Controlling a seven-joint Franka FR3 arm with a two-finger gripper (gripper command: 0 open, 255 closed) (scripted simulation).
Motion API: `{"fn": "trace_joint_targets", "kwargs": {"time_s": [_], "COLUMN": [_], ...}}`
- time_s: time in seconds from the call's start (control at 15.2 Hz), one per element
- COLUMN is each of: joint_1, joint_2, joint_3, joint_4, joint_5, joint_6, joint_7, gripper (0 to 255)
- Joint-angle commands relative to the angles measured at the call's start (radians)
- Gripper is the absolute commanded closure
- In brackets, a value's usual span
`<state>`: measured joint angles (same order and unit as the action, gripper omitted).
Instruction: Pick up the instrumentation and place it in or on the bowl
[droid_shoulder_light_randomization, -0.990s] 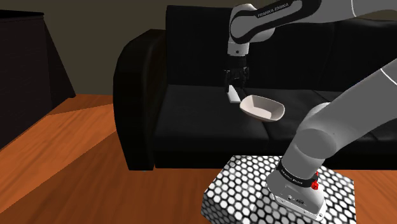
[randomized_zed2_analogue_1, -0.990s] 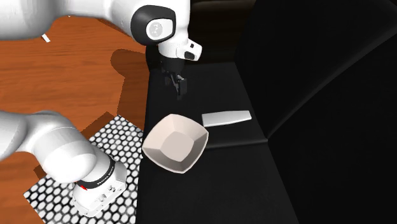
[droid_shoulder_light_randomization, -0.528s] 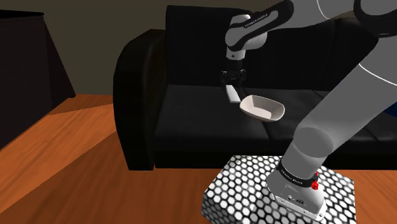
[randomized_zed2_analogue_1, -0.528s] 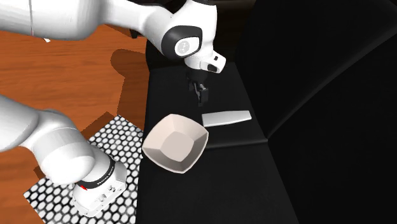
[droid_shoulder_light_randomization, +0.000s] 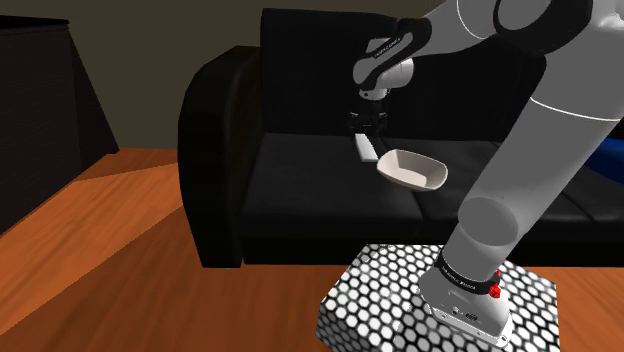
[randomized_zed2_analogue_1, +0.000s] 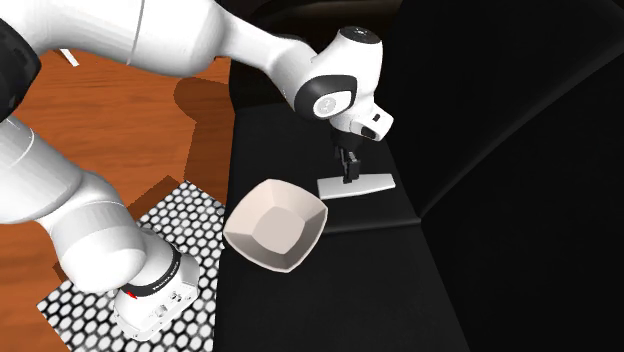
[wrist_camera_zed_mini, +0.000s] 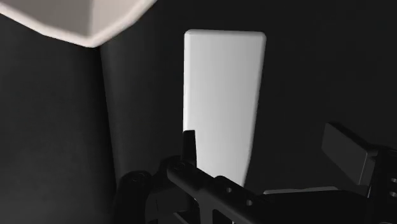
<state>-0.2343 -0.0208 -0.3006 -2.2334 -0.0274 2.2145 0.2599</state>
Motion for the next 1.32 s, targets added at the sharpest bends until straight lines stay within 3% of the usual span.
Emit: {"fn": "trace_joint_targets", "kwargs": {"time_s": [0.0,0.59,1.12,1.19,1.25], "joint_1": [-0.02,-0.037,-0.038,-0.038,-0.038], "joint_2": [0.057,0.159,0.158,0.158,0.158], "joint_3": [-0.021,-0.028,-0.028,-0.028,-0.028], "joint_4": [0.042,0.034,0.034,0.034,0.034], "joint_5": [0.017,0.061,0.061,0.061,0.061], "joint_6": [0.034,0.151,0.151,0.151,0.151], "joint_7": [0.003,-0.014,-0.014,-0.014,-0.014], "gripper": [0,0,0,255,255]}}
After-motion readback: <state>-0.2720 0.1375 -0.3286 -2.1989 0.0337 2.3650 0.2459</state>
